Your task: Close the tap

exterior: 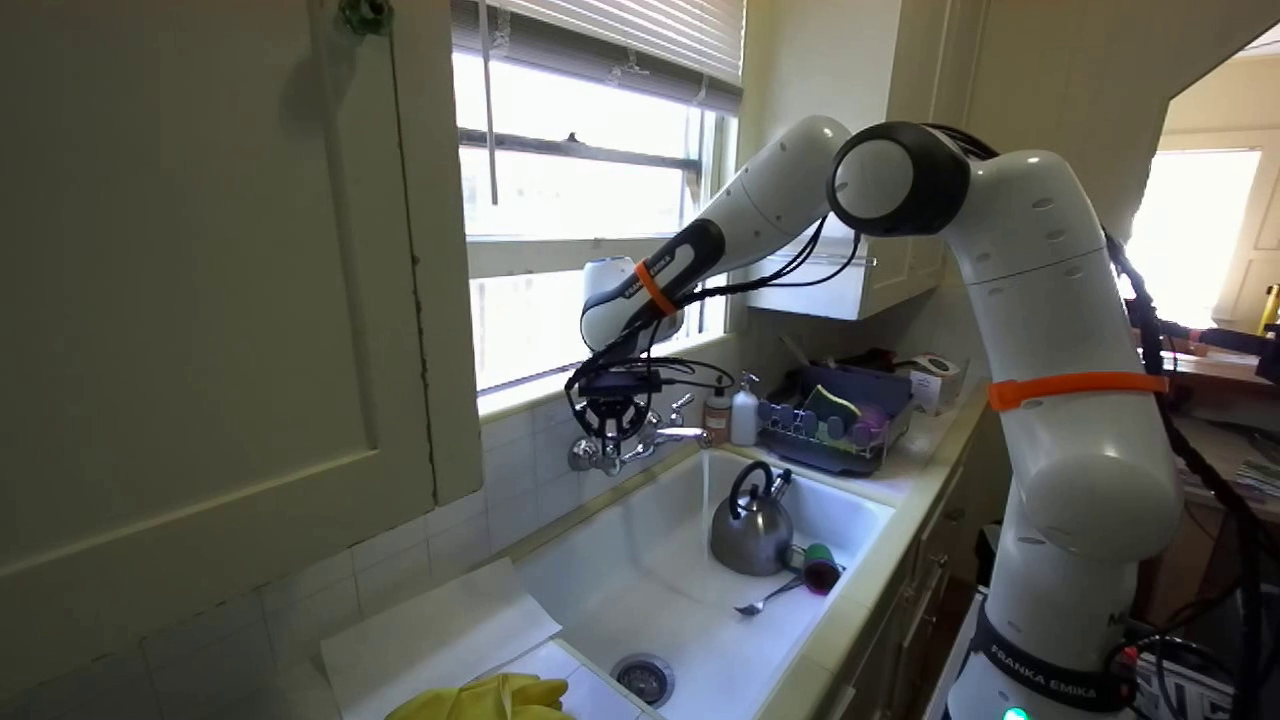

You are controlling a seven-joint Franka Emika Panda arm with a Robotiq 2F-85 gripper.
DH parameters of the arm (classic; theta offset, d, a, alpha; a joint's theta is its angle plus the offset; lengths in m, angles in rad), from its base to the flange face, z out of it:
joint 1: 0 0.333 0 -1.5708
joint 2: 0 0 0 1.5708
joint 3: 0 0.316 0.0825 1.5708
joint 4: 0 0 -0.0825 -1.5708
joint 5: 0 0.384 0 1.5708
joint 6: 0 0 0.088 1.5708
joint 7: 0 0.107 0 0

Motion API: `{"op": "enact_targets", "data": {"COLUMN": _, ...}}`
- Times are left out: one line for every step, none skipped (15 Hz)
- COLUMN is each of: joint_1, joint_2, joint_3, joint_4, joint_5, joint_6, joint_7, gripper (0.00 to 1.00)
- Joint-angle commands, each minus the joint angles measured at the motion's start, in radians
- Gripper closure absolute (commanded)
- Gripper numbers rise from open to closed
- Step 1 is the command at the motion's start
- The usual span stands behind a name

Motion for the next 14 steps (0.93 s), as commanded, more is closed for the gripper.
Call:
{"op": "enact_targets", "data": {"joint_1": 0.058, "joint_2": 0.085, "joint_3": 0.036, "joint_4": 0.071, "joint_5": 0.007, "joint_6": 0.093, "joint_7": 0.039, "gripper": 0.94}}
{"op": "enact_targets", "data": {"joint_1": 0.058, "joint_2": 0.089, "joint_3": 0.038, "joint_4": 0.07, "joint_5": -0.005, "joint_6": 0.105, "joint_7": 0.031, "gripper": 0.94}}
{"op": "enact_targets", "data": {"joint_1": 0.055, "joint_2": 0.094, "joint_3": 0.043, "joint_4": 0.074, "joint_5": -0.002, "joint_6": 0.103, "joint_7": 0.026, "gripper": 0.94}}
{"op": "enact_targets", "data": {"joint_1": 0.053, "joint_2": 0.099, "joint_3": 0.047, "joint_4": 0.079, "joint_5": 0.007, "joint_6": 0.104, "joint_7": 0.024, "gripper": 0.94}}
{"op": "enact_targets", "data": {"joint_1": 0.048, "joint_2": 0.104, "joint_3": 0.053, "joint_4": 0.081, "joint_5": 0.023, "joint_6": 0.116, "joint_7": 0.022, "gripper": 0.94}}
{"op": "enact_targets", "data": {"joint_1": 0.042, "joint_2": 0.109, "joint_3": 0.061, "joint_4": 0.088, "joint_5": 0.044, "joint_6": 0.106, "joint_7": 0.01, "gripper": 0.94}}
{"op": "enact_targets", "data": {"joint_1": 0.033, "joint_2": 0.111, "joint_3": 0.071, "joint_4": 0.091, "joint_5": 0.071, "joint_6": 0.093, "joint_7": -0.006, "gripper": 0.94}}
{"op": "enact_targets", "data": {"joint_1": 0.028, "joint_2": 0.107, "joint_3": 0.078, "joint_4": 0.091, "joint_5": 0.097, "joint_6": 0.079, "joint_7": -0.009, "gripper": 0.94}}
{"op": "enact_targets", "data": {"joint_1": 0.027, "joint_2": 0.104, "joint_3": 0.078, "joint_4": 0.085, "joint_5": 0.111, "joint_6": 0.091, "joint_7": -0.001, "gripper": 0.94}}
{"op": "enact_targets", "data": {"joint_1": 0.026, "joint_2": 0.101, "joint_3": 0.079, "joint_4": 0.083, "joint_5": 0.131, "joint_6": 0.091, "joint_7": 0.01, "gripper": 0.94}}
{"op": "enact_targets", "data": {"joint_1": 0.023, "joint_2": 0.102, "joint_3": 0.08, "joint_4": 0.08, "joint_5": 0.144, "joint_6": 0.099, "joint_7": 0.01, "gripper": 0.94}}
{"op": "enact_targets", "data": {"joint_1": 0.027, "joint_2": 0.103, "joint_3": 0.073, "joint_4": 0.075, "joint_5": 0.146, "joint_6": 0.126, "joint_7": 0.031, "gripper": 0.94}}
{"op": "enact_targets", "data": {"joint_1": 0.031, "joint_2": 0.105, "joint_3": 0.067, "joint_4": 0.072, "joint_5": 0.153, "joint_6": 0.139, "joint_7": 0.061, "gripper": 0.94}}
{"op": "enact_targets", "data": {"joint_1": 0.032, "joint_2": 0.105, "joint_3": 0.065, "joint_4": 0.069, "joint_5": 0.155, "joint_6": 0.153, "joint_7": 0.074, "gripper": 0.94}}
